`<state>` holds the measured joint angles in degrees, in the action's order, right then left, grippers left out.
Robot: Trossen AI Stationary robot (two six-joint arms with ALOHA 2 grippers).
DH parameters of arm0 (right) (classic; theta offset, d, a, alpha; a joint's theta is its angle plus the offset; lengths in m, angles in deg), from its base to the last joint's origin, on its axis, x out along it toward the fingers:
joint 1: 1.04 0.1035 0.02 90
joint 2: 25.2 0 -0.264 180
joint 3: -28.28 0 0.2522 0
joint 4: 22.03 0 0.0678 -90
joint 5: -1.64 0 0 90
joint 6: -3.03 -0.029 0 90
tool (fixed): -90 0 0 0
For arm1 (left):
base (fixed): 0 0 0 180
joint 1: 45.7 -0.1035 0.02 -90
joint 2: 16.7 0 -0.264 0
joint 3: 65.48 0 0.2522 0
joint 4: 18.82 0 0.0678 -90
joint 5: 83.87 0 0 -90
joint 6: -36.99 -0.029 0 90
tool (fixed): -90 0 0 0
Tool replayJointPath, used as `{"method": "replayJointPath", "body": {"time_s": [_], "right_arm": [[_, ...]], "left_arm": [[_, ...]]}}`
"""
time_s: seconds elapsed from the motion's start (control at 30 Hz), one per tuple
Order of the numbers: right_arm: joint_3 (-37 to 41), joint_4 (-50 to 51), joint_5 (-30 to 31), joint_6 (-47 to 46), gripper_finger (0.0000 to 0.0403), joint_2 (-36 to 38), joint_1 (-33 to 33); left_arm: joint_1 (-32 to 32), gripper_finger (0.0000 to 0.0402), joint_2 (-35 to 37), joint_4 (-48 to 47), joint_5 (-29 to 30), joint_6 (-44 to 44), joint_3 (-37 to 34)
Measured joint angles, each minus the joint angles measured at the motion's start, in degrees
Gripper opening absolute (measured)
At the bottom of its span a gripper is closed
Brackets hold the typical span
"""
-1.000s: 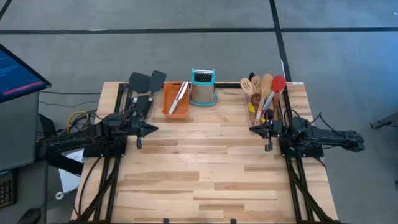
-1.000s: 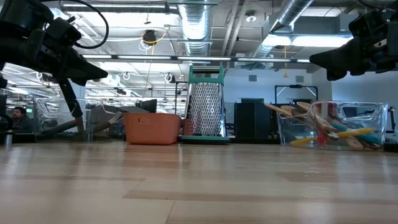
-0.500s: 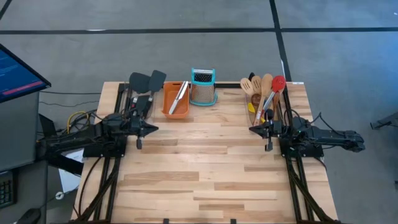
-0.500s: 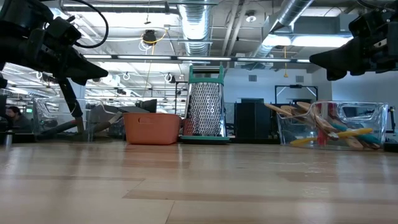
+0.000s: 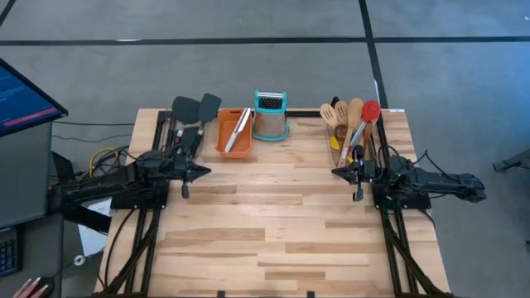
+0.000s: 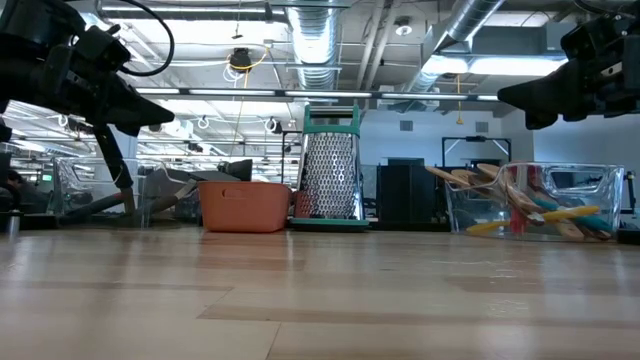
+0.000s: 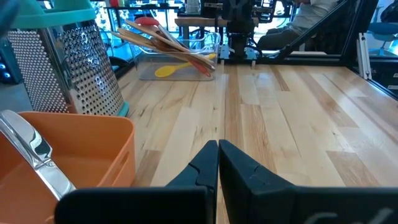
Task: Pick & Place Kitchen Items
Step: Return to Home Position
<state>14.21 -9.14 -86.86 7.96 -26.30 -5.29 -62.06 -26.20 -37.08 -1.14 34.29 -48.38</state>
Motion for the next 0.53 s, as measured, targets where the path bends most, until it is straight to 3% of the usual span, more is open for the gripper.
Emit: {"method": "replayJointPath", "body": {"time_s": [0.53], "right_arm": [[0.0,0.0,0.0,0.0,0.0000,0.0,0.0]], "left_arm": [[0.0,0.0002,0.0,0.9,0.0,0.0,0.0]]}}
